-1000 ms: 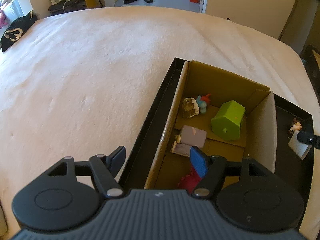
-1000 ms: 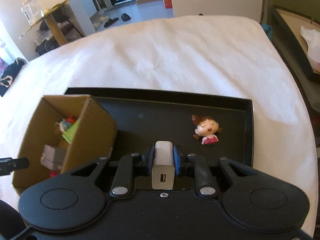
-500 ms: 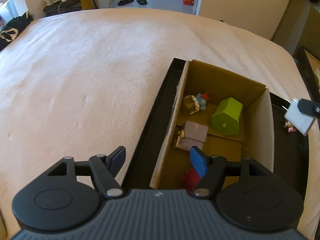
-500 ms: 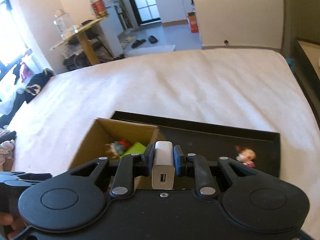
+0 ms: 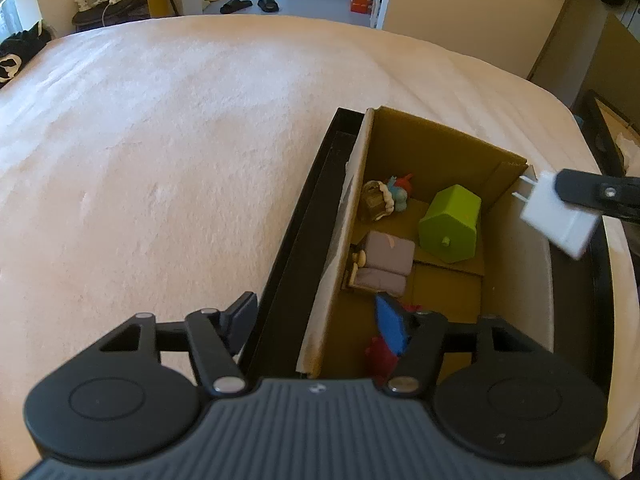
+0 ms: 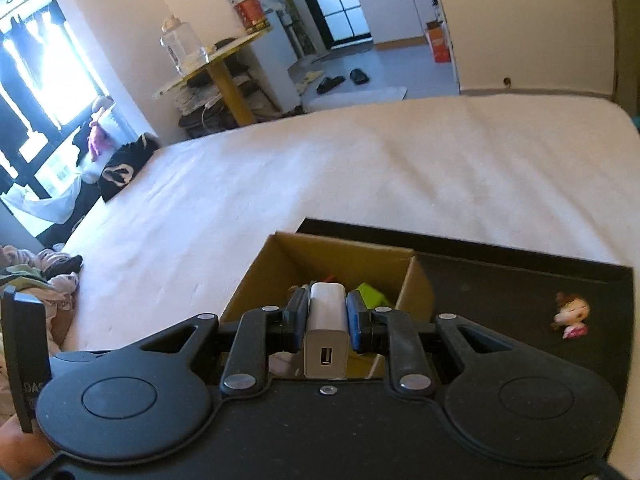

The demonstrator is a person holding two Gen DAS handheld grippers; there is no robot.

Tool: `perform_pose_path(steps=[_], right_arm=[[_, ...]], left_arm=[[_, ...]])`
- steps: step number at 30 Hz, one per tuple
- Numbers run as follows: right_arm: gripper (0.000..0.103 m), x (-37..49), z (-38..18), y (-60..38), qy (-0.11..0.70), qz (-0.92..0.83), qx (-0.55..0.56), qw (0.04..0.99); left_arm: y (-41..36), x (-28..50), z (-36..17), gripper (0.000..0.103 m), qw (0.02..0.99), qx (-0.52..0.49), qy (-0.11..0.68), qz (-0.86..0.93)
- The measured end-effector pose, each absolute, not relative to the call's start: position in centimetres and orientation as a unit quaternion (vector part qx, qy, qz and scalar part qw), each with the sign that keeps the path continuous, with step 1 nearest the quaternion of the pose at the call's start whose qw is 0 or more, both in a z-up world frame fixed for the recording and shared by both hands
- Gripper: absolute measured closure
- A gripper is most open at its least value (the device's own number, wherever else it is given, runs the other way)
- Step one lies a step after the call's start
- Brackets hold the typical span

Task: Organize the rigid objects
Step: 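Carry the white charger into the box and open the right gripper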

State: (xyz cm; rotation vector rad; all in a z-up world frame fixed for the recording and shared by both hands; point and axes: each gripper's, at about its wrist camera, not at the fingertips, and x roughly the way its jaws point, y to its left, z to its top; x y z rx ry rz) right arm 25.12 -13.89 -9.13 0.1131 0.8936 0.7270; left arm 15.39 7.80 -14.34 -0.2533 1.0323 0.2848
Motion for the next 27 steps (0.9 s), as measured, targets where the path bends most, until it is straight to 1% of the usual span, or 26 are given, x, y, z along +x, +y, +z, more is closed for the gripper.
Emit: perform_pose_path(steps=[5, 10, 16, 18, 22, 24, 27], right_arm=[[0.082, 25.2, -10.5, -11.9, 0.438, 0.35, 0.034, 0.827], [0.082, 24.5, -11.6, -10.6, 0.451, 0.348, 0.013, 0.822], [0.082, 23.9, -12.5, -9.3, 0.456, 0.351, -0.011, 0.818], [0.082, 23.7, -12.9, -8.8, 0.46, 0.351, -0.02, 0.816], [0.082, 23.3, -13.4, -7.5, 0.457, 0.349, -0.047, 0.817], [0.08, 22.9, -13.6, -6.8, 0.45, 0.341, -0.076, 0.822], [0.079, 22.6, -13.4, -6.7, 0.433, 0.329, -0.104, 0.833]], left_arm=[[8.1, 15.4, -14.5, 0.05, 0.857, -0.126, 0.483, 0.13], [8.5, 15.4, -15.2, 0.071, 0.855, -0.137, 0.486, 0.121], [8.7, 15.4, -15.6, 0.089, 0.857, -0.144, 0.484, 0.104], [8.7, 15.5, -15.6, 0.091, 0.858, -0.144, 0.482, 0.098], [8.6, 15.2, -15.7, 0.091, 0.86, -0.14, 0.481, 0.095], [8.6, 15.2, -15.7, 0.091, 0.86, -0.14, 0.481, 0.095], [8.6, 15.1, -15.7, 0.091, 0.86, -0.14, 0.482, 0.093]])
